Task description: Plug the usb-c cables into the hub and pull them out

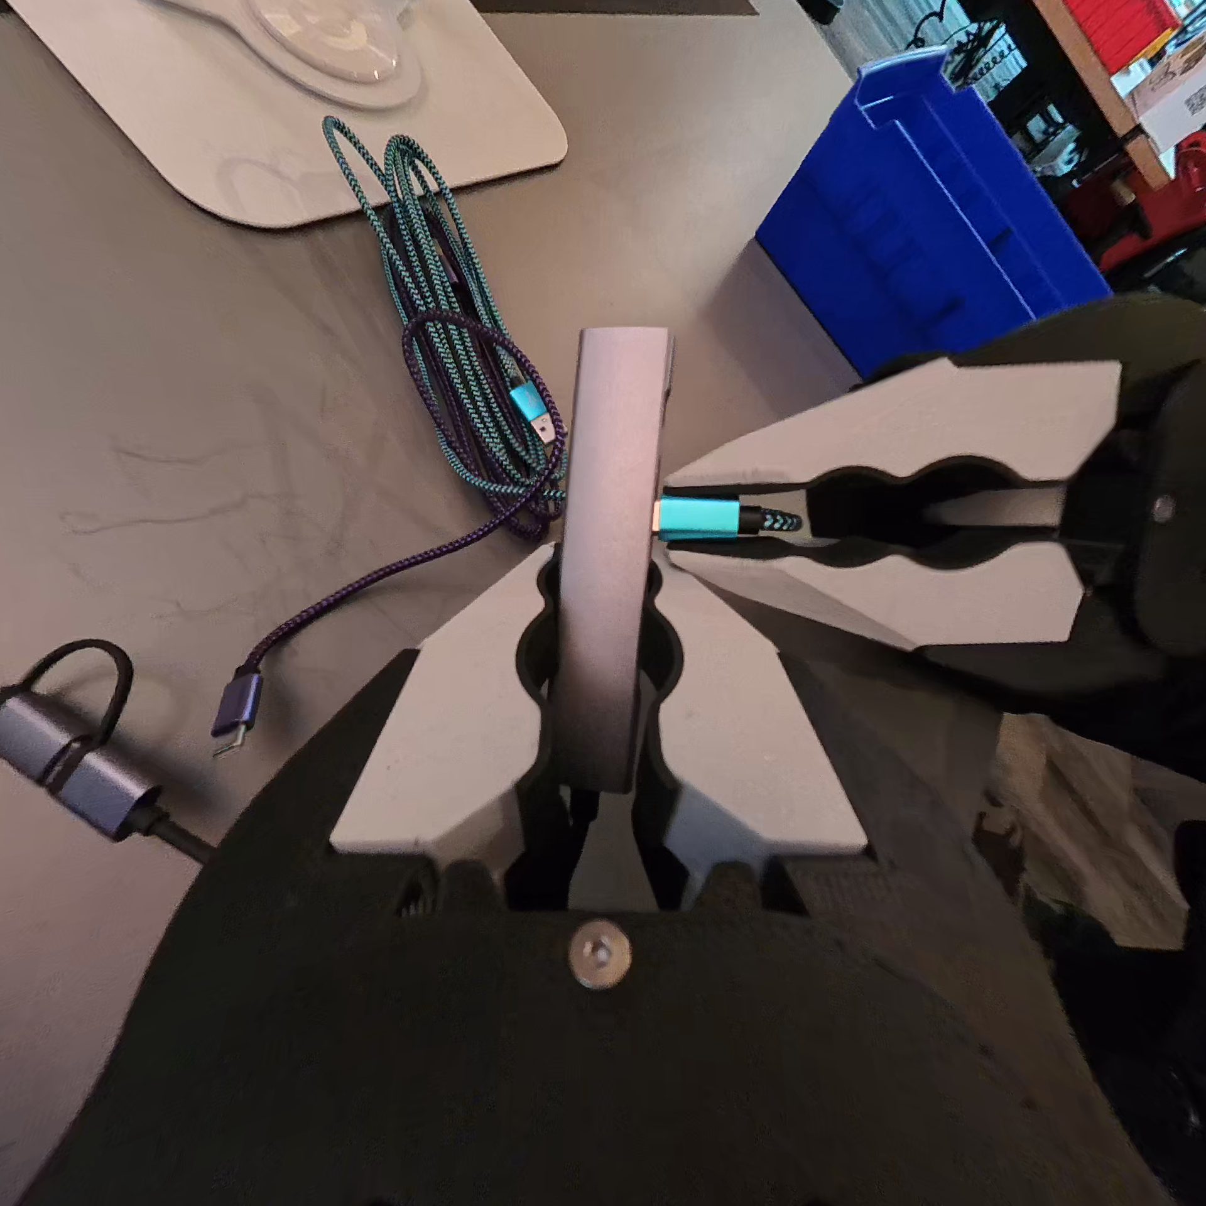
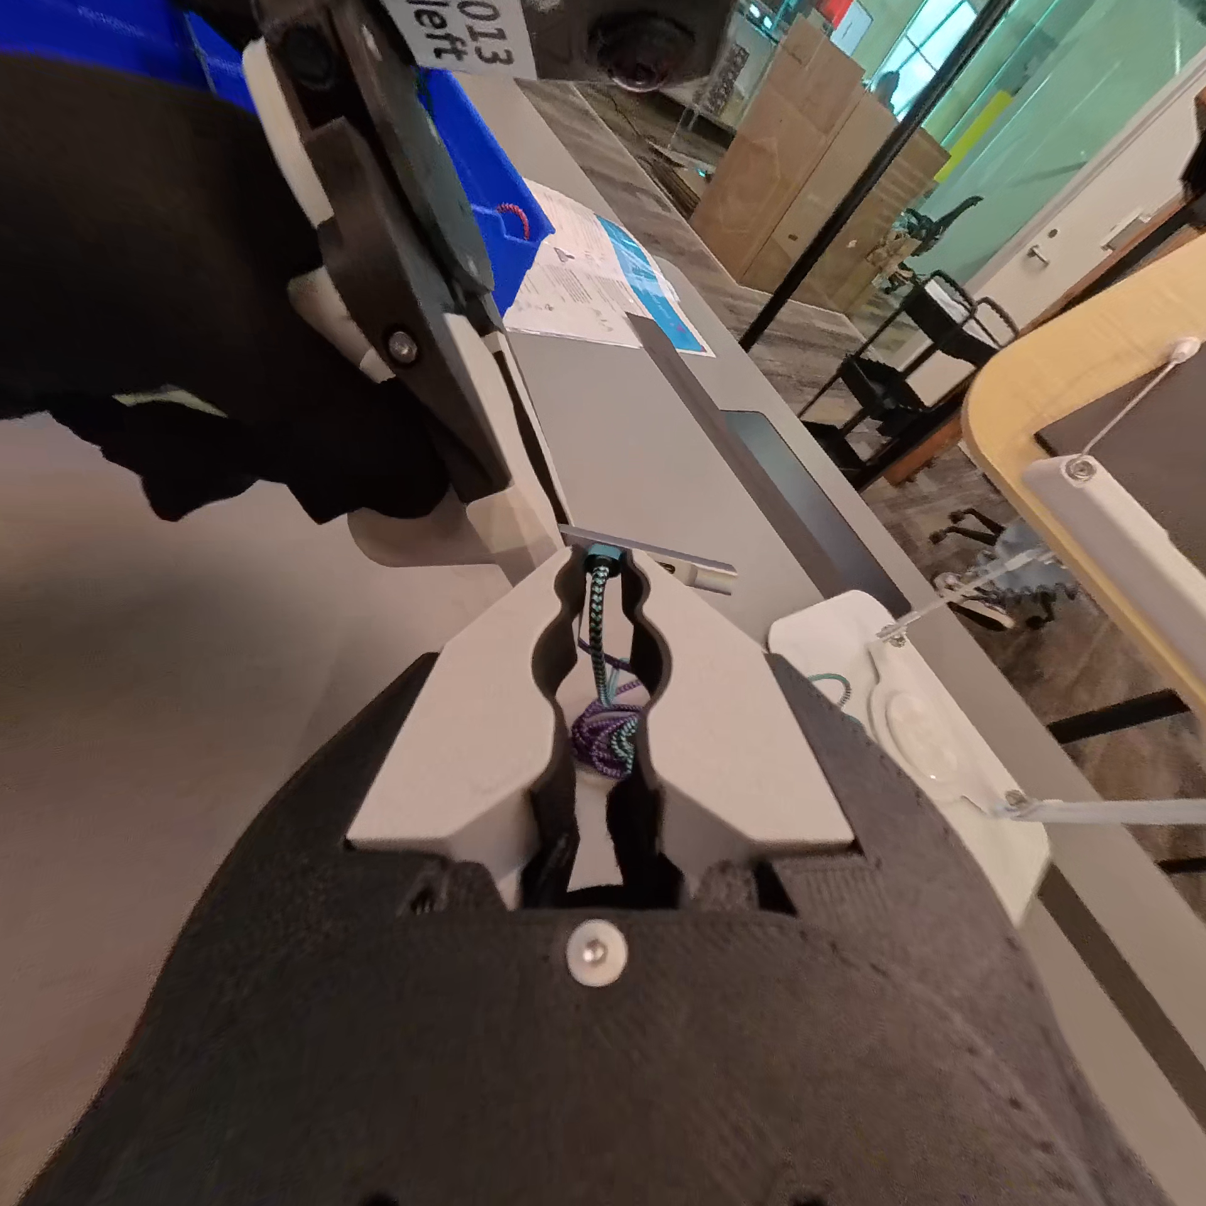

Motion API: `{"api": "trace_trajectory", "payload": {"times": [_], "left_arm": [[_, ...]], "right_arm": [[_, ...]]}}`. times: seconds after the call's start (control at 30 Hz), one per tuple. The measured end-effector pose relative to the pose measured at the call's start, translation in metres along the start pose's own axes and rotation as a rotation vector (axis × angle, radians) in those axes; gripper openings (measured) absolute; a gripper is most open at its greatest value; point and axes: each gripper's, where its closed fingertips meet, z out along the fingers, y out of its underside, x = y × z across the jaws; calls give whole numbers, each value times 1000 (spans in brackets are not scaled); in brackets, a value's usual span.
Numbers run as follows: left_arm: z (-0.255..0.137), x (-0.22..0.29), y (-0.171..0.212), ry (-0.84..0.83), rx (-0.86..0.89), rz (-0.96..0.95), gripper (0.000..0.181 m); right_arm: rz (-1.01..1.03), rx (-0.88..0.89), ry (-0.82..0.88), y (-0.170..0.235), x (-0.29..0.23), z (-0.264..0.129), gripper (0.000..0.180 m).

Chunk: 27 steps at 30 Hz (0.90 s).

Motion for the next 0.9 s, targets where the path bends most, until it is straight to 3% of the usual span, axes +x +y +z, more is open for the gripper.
{"api": "trace_trajectory", "payload": {"times": [0.17,0.27,0.37,0.4,0.47,0.63,0.73,0.9], "left_arm": [[-3,6,-7,-29,42,13,18],[0,3,-8,-28,64,-7,19],[1,0,-11,-19,107,-56,19],[-4,-23,-9,-117,122,-74,18],[-24,-43,-14,-56,220,-206,17],[-36,-29,-2,-134,147,-89,18],[-47,-35,-4,-172,159,-83,18],[-66,-42,1,-261,151,-56,17]], "right_arm": [[297,102,-192,-5,3,-5,10],[228,72,-142,-2,4,-3,9],[-35,-28,39,-3,6,-4,8],[-65,18,53,-14,3,-10,8],[-110,66,87,-35,1,-24,8],[43,45,51,-4,39,-19,8],[183,40,-77,10,45,-17,8],[165,-57,-522,25,-11,-34,9]]}}
